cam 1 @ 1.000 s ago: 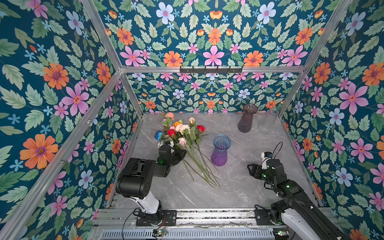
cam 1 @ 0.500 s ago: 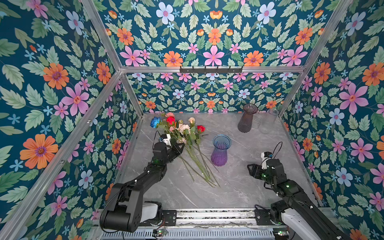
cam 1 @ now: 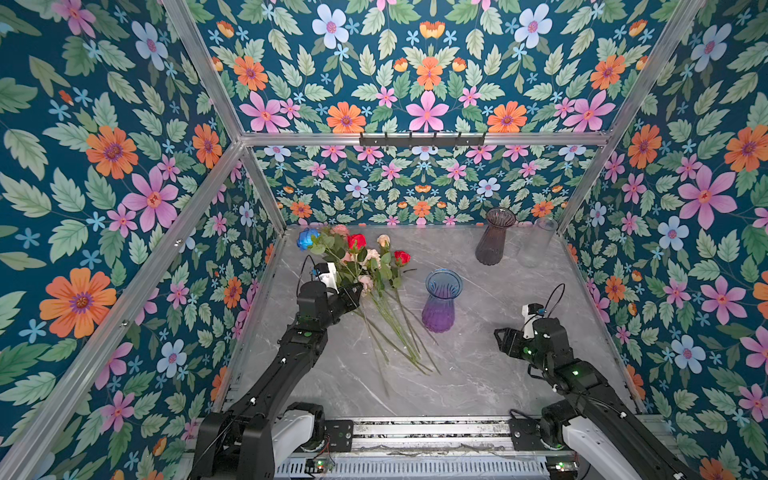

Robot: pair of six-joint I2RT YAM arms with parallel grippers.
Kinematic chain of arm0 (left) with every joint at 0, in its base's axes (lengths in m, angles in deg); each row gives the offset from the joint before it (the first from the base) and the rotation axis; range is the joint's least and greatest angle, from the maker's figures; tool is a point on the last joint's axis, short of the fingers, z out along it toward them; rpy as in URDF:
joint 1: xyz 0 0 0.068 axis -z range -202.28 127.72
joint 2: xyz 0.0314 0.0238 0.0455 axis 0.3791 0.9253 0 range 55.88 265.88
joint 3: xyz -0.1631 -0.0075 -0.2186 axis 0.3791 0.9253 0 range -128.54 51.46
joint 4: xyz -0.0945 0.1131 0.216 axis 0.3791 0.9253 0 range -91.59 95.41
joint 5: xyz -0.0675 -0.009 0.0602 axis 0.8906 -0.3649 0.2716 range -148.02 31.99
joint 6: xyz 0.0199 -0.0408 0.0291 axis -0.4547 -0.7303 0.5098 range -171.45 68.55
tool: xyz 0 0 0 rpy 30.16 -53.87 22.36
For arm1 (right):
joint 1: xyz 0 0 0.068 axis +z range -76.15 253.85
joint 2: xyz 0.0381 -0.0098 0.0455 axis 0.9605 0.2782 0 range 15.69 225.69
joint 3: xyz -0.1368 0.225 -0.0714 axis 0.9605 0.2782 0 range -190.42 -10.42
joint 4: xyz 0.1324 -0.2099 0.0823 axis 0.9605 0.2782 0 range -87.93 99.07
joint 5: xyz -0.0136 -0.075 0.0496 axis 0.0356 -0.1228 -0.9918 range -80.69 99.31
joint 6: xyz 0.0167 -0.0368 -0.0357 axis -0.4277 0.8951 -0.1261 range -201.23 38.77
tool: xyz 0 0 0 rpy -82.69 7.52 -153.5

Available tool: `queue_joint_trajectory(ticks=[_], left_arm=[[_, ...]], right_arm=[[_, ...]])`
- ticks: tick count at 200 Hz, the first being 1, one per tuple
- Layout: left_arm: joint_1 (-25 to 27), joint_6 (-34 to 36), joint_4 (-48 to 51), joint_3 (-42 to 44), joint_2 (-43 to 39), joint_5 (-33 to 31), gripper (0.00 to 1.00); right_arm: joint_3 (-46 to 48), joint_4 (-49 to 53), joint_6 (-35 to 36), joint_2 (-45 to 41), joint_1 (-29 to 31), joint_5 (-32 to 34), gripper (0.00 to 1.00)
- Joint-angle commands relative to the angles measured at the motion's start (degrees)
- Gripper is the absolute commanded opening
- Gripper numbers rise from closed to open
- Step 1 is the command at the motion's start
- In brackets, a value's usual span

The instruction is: Arrange the flowers into the vase

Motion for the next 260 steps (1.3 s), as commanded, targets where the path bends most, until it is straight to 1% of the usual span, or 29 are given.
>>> queue_joint_trajectory(ticks=[1,25,41,54,67,76,82,91,94,100,105,118,128,225,260], left_arm=[[-0.06,0.91,0.04,0.16,-0.45,-0.41,0.00],[-0.06,0.49,0.18,-0.29,-0.30,0.05,0.00],[-0.06,-1.60,-2.40,-0.11,-0.29,2.06,0.00],[-0.28,-5.69,-8.09,0.60,0.33,5.56,0.00],[-0.33,-10.62,-16.67,1.01,2.09,9.94,0.00],[-0.33,-12.59,-20.15,0.18,3.85,11.96,0.00],[-0.25,-13.40,-21.17,-0.76,4.82,12.87,0.09],[-0.24,-13.73,-20.83,-2.05,5.65,13.23,0.31],[-0.24,-13.58,-20.43,-2.46,5.73,13.03,0.36],[-0.24,-12.98,-19.26,-3.02,5.72,12.44,0.42],[-0.24,-12.11,-18.18,-3.37,5.48,11.90,0.44],[-0.24,-9.88,-14.42,-4.01,4.72,10.16,0.44],[-0.24,-9.08,-13.30,-3.93,4.24,9.75,0.44],[-0.24,-7.82,-11.59,-1.44,3.50,8.55,0.45],[-0.24,-7.15,-10.68,0.76,4.37,6.89,0.46]], right_arm=[[-0.13,-1.18,0.03,-0.27,0.04,0.10,0.69],[-0.08,-1.11,-0.06,-0.47,0.08,0.12,0.69],[0.01,-1.11,0.03,-0.47,0.10,0.15,0.69],[-0.12,-1.11,0.03,-0.47,0.06,0.04,0.69],[-0.13,-1.11,0.03,-0.46,0.08,0.02,0.69],[-0.12,-1.09,0.03,-0.47,0.01,-0.02,0.69],[-0.09,-1.08,0.04,-0.42,0.08,-0.01,0.69],[-0.04,-1.06,0.03,-0.54,0.12,0.01,0.69],[-0.05,-1.08,0.03,-0.51,0.06,-0.03,0.69],[-0.05,-1.12,0.04,-0.56,0.07,-0.08,0.69],[-0.02,-1.13,0.03,-0.64,0.08,-0.05,0.69],[0.05,-0.98,0.03,-0.77,0.08,-0.05,0.69],[0.04,-1.03,0.03,-0.96,0.02,0.01,0.69],[-0.01,-1.24,0.12,-0.55,0.02,-0.09,0.69],[-0.02,-1.22,0.12,-0.58,0.03,-0.14,0.69]])
